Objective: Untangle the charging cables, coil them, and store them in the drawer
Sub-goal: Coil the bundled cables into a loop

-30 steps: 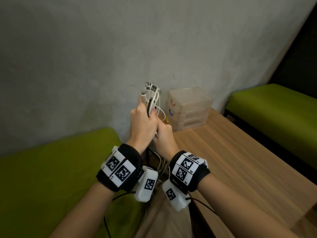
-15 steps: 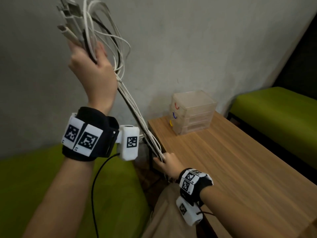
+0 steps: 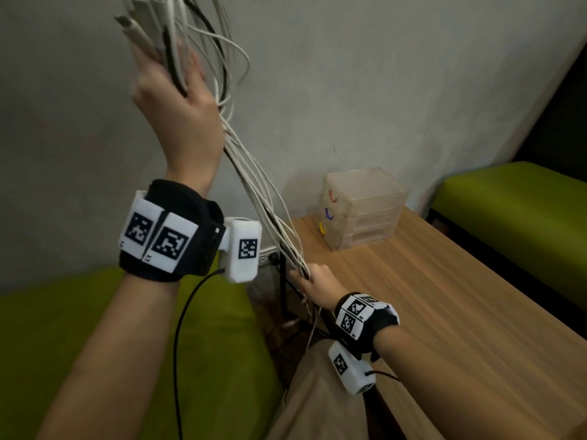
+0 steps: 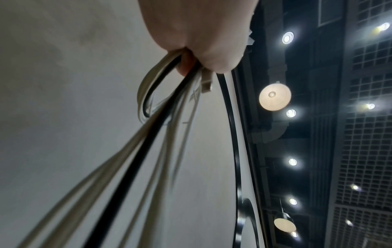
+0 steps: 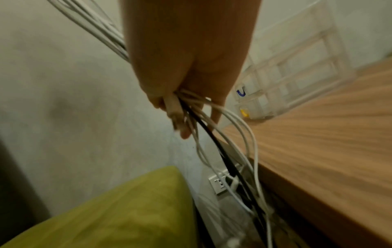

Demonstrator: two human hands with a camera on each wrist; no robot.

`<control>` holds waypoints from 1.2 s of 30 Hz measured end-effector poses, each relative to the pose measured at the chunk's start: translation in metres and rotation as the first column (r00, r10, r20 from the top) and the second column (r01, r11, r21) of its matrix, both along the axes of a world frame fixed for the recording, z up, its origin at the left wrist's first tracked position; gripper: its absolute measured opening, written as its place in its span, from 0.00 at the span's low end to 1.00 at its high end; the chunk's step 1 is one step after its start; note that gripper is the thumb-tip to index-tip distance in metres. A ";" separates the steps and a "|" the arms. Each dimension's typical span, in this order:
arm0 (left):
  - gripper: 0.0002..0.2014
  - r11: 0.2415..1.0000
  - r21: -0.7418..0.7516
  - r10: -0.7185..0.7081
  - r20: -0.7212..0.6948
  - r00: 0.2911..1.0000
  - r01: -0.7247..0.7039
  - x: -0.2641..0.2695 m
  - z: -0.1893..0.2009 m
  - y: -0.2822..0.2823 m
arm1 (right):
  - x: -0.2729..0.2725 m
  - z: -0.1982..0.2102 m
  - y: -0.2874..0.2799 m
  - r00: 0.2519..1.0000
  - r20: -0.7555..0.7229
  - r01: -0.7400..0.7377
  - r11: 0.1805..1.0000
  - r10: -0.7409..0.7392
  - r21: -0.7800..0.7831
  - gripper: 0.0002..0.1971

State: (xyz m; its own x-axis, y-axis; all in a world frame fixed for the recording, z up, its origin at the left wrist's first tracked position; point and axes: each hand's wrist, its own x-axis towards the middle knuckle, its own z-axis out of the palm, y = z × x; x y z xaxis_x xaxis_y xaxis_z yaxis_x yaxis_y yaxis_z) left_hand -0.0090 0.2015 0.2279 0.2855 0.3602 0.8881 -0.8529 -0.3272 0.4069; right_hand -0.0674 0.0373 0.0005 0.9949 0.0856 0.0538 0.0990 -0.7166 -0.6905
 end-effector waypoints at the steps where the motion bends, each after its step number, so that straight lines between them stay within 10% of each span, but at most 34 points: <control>1: 0.18 1.000 0.026 -0.004 -0.012 1.000 0.004 0.000 -0.004 -0.003 | 0.000 -0.002 -0.001 1.000 -0.007 0.006 1.000 -0.006 0.002 0.19; 10: 0.17 0.982 0.135 -0.106 -0.180 0.978 0.132 -0.014 -0.041 -0.032 | 0.002 0.008 0.012 0.971 0.229 0.023 0.980 -0.069 0.200 0.05; 18: 0.18 0.985 0.083 -0.142 -0.130 0.981 0.153 -0.019 -0.038 -0.033 | 0.000 0.017 0.019 0.901 0.313 0.158 0.899 -0.300 0.408 0.22; 23: 0.11 0.959 0.229 -0.102 -0.277 0.955 0.169 -0.014 -0.039 -0.031 | -0.001 0.016 0.017 0.979 0.168 0.074 0.973 -0.112 0.219 0.18; 27: 0.32 0.872 0.424 -0.014 -0.477 0.879 0.244 -0.011 -0.046 -0.024 | 0.005 -0.001 0.017 1.000 0.014 0.026 0.999 -0.027 0.041 0.15; 31: 0.26 0.929 0.309 -0.021 -0.503 0.864 0.203 -0.009 -0.061 -0.008 | 0.007 -0.021 0.007 0.964 -0.265 -0.081 0.980 0.031 -0.182 0.09; 36: 0.09 0.963 0.175 -0.112 -0.438 0.892 0.207 -0.007 -0.056 0.003 | 0.003 -0.017 -0.006 0.914 -0.406 -0.151 0.926 -0.003 -0.347 0.32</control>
